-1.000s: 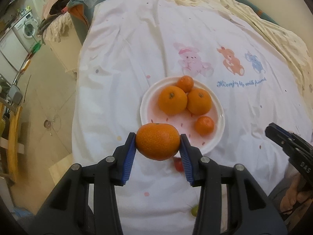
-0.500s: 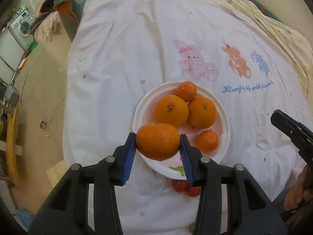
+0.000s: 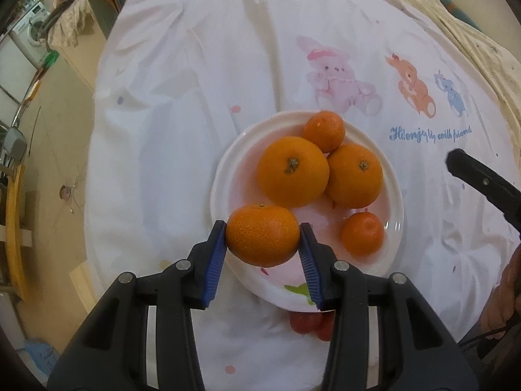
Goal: Organize fruits
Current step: 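Carry the tangerine and the black grape over the plate with both grippers, then lower both fruits into the plate and open both grippers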
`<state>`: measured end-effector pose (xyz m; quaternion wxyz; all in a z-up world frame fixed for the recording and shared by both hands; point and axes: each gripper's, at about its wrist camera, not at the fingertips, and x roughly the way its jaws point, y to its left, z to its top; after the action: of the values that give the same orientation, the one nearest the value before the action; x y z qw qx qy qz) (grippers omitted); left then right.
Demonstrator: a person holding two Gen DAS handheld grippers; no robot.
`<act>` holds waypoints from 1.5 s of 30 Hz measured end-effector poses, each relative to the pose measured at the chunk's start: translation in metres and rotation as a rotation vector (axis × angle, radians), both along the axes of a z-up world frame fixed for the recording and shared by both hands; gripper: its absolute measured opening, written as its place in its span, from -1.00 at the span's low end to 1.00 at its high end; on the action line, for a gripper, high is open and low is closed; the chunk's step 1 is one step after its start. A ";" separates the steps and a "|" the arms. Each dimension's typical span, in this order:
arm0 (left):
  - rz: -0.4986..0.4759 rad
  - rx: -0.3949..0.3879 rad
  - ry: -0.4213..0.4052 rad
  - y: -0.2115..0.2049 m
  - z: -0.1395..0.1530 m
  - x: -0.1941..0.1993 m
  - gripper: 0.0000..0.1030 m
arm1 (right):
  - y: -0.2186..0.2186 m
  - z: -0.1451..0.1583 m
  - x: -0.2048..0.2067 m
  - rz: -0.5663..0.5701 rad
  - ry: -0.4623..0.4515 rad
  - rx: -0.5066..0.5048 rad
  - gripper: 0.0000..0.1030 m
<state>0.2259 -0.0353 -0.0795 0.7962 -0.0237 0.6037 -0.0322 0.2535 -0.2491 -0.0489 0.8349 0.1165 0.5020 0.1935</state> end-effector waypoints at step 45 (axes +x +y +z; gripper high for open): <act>-0.050 0.038 0.016 -0.017 -0.024 0.015 0.55 | 0.010 -0.060 0.010 -0.008 0.213 -0.011 -0.20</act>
<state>0.2409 -0.0526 -0.1039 0.7904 0.0064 0.6111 -0.0406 0.2639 -0.2395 -0.1088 0.7782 0.1339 0.5884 0.1742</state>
